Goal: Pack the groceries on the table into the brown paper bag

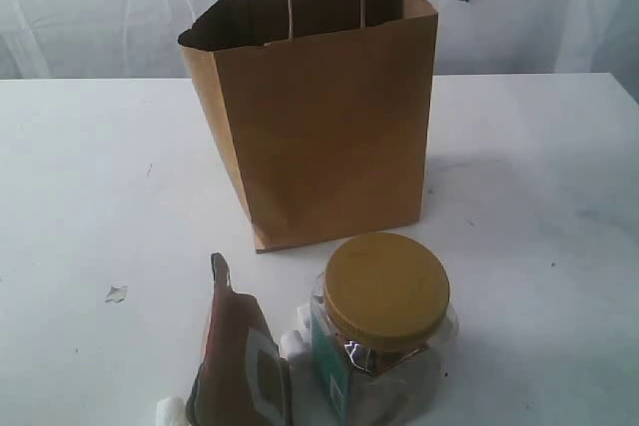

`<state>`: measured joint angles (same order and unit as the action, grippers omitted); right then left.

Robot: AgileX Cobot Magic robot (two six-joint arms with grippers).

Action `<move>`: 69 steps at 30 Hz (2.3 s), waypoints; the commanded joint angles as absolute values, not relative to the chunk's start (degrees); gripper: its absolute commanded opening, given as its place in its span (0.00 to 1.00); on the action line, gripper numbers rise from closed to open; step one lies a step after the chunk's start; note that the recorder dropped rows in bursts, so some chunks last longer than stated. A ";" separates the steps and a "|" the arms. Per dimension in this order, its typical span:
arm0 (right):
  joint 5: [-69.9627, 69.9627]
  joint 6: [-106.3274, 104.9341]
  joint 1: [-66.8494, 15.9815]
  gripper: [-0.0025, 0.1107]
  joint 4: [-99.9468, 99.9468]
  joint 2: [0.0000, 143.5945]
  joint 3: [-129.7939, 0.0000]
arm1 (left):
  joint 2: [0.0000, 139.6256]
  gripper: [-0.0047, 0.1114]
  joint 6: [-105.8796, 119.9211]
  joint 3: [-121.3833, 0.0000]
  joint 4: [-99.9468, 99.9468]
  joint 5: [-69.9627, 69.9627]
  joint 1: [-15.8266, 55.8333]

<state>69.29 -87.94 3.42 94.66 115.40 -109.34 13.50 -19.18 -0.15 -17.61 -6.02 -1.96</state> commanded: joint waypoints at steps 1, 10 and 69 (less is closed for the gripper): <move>69.96 -83.77 3.93 0.02 99.95 110.99 -110.18 | 13.25 0.04 -19.28 0.00 -17.57 -6.00 -1.88; 69.96 -81.97 0.55 0.02 96.31 109.88 -109.92 | 13.25 0.04 -19.28 0.00 -17.57 -6.00 -1.88; 69.96 -72.28 -2.49 0.02 77.65 99.54 -109.71 | 13.25 0.04 -19.28 0.00 -17.57 -6.00 -1.88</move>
<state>71.28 -69.77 -0.35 72.12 100.75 -109.38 13.50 -19.18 -0.15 -17.61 -6.02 -1.96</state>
